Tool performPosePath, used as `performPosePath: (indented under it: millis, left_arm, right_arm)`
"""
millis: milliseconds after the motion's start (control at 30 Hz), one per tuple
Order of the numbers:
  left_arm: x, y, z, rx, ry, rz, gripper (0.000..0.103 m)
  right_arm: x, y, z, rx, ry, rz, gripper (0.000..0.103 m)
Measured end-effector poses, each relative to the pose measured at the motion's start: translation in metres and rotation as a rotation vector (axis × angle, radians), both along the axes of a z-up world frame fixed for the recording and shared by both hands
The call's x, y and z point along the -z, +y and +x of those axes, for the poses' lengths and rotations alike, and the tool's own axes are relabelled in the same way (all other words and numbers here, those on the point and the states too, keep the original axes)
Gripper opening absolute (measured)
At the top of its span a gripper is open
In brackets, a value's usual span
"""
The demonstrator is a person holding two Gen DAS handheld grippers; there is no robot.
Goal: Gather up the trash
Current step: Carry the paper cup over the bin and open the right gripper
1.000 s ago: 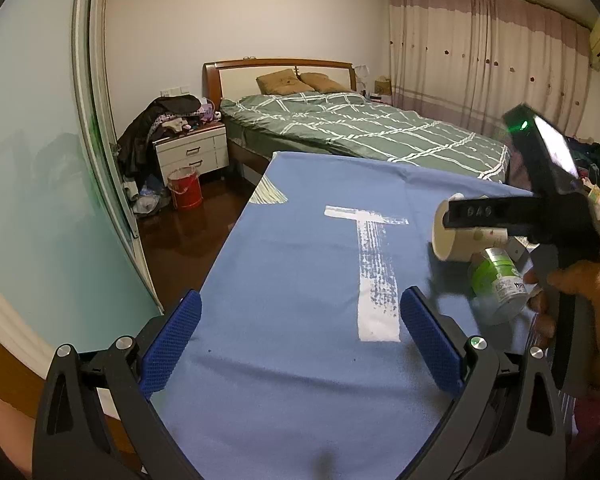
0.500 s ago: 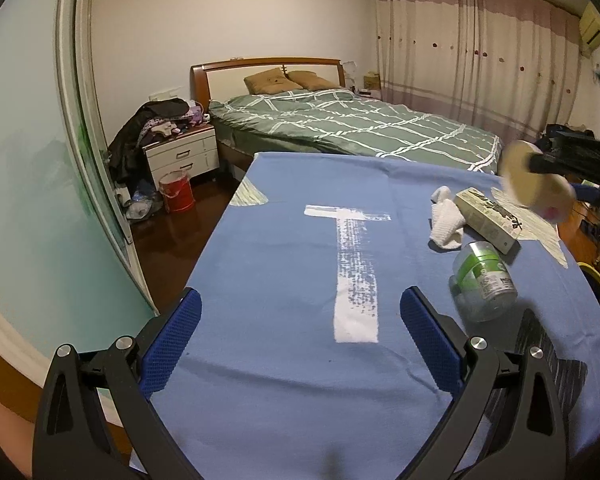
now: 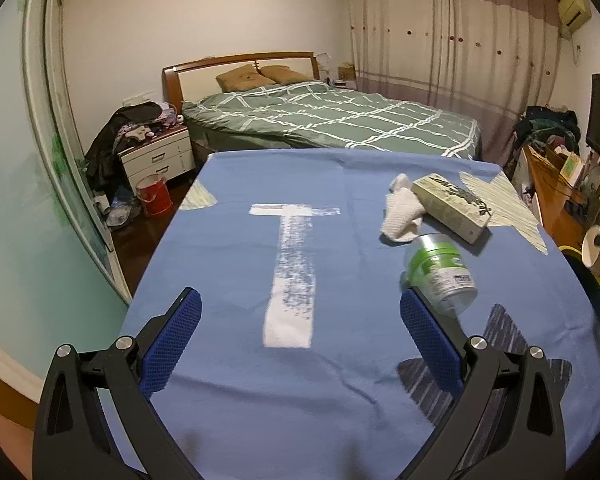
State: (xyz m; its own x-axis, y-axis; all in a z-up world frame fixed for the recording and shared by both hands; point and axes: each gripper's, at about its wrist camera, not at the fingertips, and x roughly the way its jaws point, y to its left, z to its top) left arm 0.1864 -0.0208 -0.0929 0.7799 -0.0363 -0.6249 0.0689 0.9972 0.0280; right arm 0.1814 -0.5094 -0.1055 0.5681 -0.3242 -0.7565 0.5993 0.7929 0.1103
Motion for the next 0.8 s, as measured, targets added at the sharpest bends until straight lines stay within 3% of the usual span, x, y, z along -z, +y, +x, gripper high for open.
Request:
performPosePath:
  millis: [200, 367, 800]
  left_arm:
    - [-0.004, -0.028, 0.002, 0.053, 0.012, 0.013, 0.098]
    - [-0.004, -0.051, 0.004, 0.088, 0.024, 0.036, 0.098]
    - [0.021, -0.11, 0.02, 0.152, 0.106, 0.077, 0.098]
  right_arm:
    - [0.03, -0.045, -0.009, 0.074, 0.056, 0.024, 0.086]
    - [0.044, -0.07, -0.02, 0.095, 0.044, 0.053, 0.091]
    - [0.044, -0.07, -0.027, 0.056, -0.016, 0.097, 0.091]
